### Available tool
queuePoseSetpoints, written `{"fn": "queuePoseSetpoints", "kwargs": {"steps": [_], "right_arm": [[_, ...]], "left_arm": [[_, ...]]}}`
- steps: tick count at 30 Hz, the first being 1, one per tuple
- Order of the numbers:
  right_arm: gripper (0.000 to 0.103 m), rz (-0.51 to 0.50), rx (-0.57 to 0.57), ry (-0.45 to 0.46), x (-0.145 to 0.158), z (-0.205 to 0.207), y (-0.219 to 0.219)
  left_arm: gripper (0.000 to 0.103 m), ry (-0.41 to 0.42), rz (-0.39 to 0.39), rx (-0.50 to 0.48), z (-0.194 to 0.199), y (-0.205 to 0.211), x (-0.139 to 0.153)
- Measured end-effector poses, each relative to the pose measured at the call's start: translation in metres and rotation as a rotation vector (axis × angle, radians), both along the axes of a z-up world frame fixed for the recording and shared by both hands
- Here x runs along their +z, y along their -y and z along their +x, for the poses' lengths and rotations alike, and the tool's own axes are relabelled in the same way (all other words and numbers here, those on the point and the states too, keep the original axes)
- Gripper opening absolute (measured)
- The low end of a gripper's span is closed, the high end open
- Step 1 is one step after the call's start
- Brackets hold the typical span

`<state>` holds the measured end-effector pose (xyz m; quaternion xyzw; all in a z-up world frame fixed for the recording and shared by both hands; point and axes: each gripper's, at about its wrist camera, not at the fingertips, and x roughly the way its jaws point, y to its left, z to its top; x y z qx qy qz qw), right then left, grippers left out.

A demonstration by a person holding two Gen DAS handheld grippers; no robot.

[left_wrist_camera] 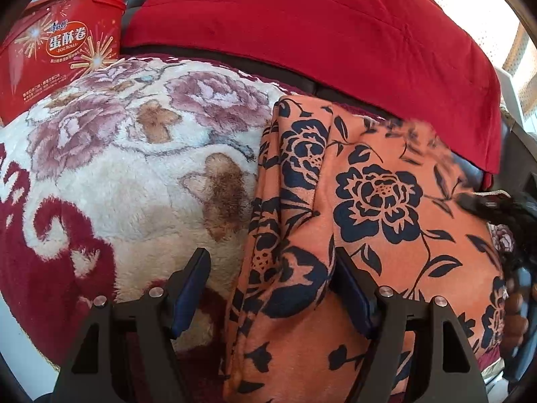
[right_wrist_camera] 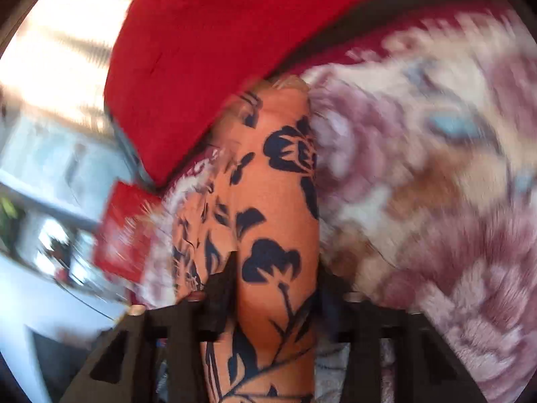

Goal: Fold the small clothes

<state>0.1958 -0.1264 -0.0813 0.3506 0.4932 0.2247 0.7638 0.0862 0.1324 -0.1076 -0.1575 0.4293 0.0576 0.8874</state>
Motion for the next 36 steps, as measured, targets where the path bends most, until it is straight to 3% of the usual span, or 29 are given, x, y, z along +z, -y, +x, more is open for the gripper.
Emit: {"fn": "queuePoseSetpoints", "kwargs": {"steps": [2,6,7,8,11,13,16,17,20,22,24,26,31,34,36], "right_arm": [[0.075,0.021,0.016,0.038,0.004,-0.015,0.003],[0.074,0.03,0.111,0.026,-0.001,-0.044,-0.012],[0.05,0.005,0.14,0.036,-0.004,-0.047,-0.018],[0.041,-0.048,0.158,0.053,-0.001,-0.049,-0.026],[0.036,-0.16,0.171,0.176,0.041,-0.062,-0.047],[0.037,-0.176,0.174,0.171,0.045,-0.059,-0.051],[0.055,-0.1,0.101,0.049,0.012,-0.051,-0.024],[0.061,-0.025,0.09,0.029,0.003,-0.05,-0.016],[0.077,0.046,0.074,0.063,0.005,-0.05,-0.008],[0.079,0.08,0.09,0.046,0.0,-0.038,-0.01],[0.051,0.068,0.129,0.007,-0.005,-0.022,-0.025],[0.036,-0.009,0.176,0.04,0.012,-0.015,-0.04],[0.033,-0.143,0.183,0.217,0.083,-0.043,-0.048],[0.034,-0.102,0.111,0.174,0.073,-0.054,-0.006],[0.041,-0.045,0.072,0.076,0.036,-0.055,0.028]], "left_arm": [[0.076,-0.001,-0.006,-0.003,0.001,-0.002,0.0],[0.076,-0.004,-0.013,-0.006,0.001,-0.005,0.0],[0.076,-0.005,-0.014,-0.005,0.002,-0.006,0.0],[0.076,-0.004,-0.022,-0.005,0.002,-0.007,0.0],[0.075,0.007,-0.053,0.009,-0.001,-0.012,0.001],[0.075,0.041,-0.099,0.041,-0.007,-0.022,0.008],[0.075,0.132,-0.167,0.087,-0.022,-0.041,0.022],[0.075,0.122,-0.17,0.091,-0.024,-0.044,0.021],[0.075,0.053,-0.229,0.078,-0.019,-0.049,0.007],[0.075,0.025,-0.263,0.084,-0.015,-0.053,0.0],[0.076,0.021,-0.267,0.092,-0.013,-0.053,-0.001],[0.076,0.028,-0.244,0.089,-0.013,-0.048,0.001],[0.076,0.111,-0.275,0.008,-0.018,-0.03,0.024],[0.076,0.12,-0.334,-0.078,-0.009,-0.015,0.031],[0.077,0.092,-0.386,-0.136,0.001,-0.002,0.027]]}}
